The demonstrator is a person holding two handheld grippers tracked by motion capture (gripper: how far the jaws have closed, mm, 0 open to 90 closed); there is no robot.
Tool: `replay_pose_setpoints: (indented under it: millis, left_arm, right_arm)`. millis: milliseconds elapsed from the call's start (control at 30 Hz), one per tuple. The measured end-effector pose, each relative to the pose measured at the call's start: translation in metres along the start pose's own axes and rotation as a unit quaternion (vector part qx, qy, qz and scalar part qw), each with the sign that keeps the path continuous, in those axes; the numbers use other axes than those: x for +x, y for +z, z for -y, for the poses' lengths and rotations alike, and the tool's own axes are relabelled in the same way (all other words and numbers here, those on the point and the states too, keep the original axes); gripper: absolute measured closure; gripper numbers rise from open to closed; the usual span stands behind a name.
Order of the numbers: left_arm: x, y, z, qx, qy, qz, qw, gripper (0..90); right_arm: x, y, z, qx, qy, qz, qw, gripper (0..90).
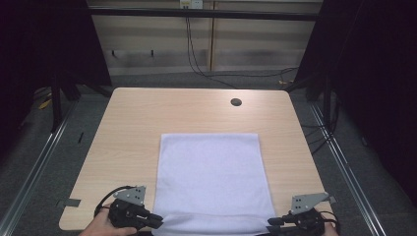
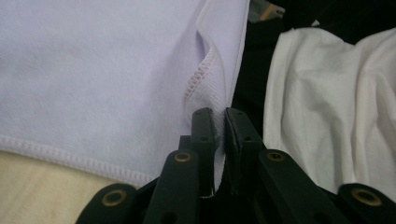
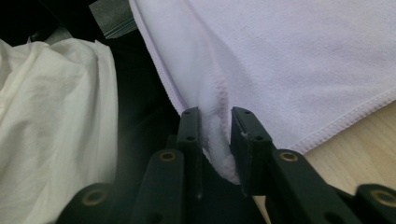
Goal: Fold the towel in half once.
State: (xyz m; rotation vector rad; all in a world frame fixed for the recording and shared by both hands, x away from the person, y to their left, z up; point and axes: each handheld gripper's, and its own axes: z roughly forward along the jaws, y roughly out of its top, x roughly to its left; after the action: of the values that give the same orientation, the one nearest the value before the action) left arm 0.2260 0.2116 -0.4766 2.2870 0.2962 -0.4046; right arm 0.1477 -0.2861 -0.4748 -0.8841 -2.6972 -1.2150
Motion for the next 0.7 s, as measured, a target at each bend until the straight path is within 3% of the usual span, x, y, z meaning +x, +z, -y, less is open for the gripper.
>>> replay_pose_setpoints:
  millis: [133,200,267,333,400,433,467,533,600,633,700]
  left_arm:
    - [0.005,-0.013,0.001,-0.06,-0.008,0.015,0.9981,75.7]
    - [0.011,-0.019,0.0,-0.087,-0.018,-0.006,0.9961,71.8]
    - [0.022,-0.021,-0.002,-0.121,-0.041,-0.029,0.9914,66.6]
    - [0.037,-0.02,-0.007,-0.137,-0.069,-0.07,0.9857,67.1]
    - [0.051,-0.018,-0.015,-0.137,-0.096,-0.107,0.9801,66.7]
    - [0.058,-0.016,-0.02,-0.129,-0.101,-0.123,0.9788,67.1]
    - [0.065,-0.015,-0.024,-0.121,-0.104,-0.128,0.9788,67.6]
    - [0.078,-0.009,-0.031,-0.115,-0.117,-0.144,0.9759,67.0]
    - [0.094,-0.002,-0.036,-0.096,-0.124,-0.154,0.9755,66.2]
    - [0.1,0.001,-0.038,-0.093,-0.129,-0.165,0.9735,65.7]
    - [0.114,0.005,-0.041,-0.078,-0.144,-0.165,0.9727,63.4]
  right_arm:
    - [-0.002,-0.006,-0.002,-0.022,0.005,-0.006,0.9997,63.6]
    - [-0.005,-0.01,-0.003,-0.036,0.01,0.006,0.9993,59.1]
    - [-0.012,-0.015,-0.006,-0.067,0.02,0.018,0.9974,57.2]
    - [-0.023,-0.017,-0.012,-0.088,0.036,0.053,0.994,56.5]
    - [-0.037,-0.015,-0.022,-0.1,0.05,0.081,0.9904,57.0]
    - [-0.044,-0.012,-0.027,-0.1,0.059,0.093,0.9889,57.3]
    - [-0.051,-0.008,-0.033,-0.097,0.06,0.1,0.9884,57.9]
    - [-0.067,0.003,-0.043,-0.084,0.063,0.115,0.9878,58.8]
    - [-0.082,0.014,-0.053,-0.068,0.066,0.12,0.9882,59.5]
    - [-0.088,0.02,-0.058,-0.06,0.065,0.124,0.9883,59.6]
    - [-0.101,0.03,-0.068,-0.05,0.063,0.134,0.9878,59.1]
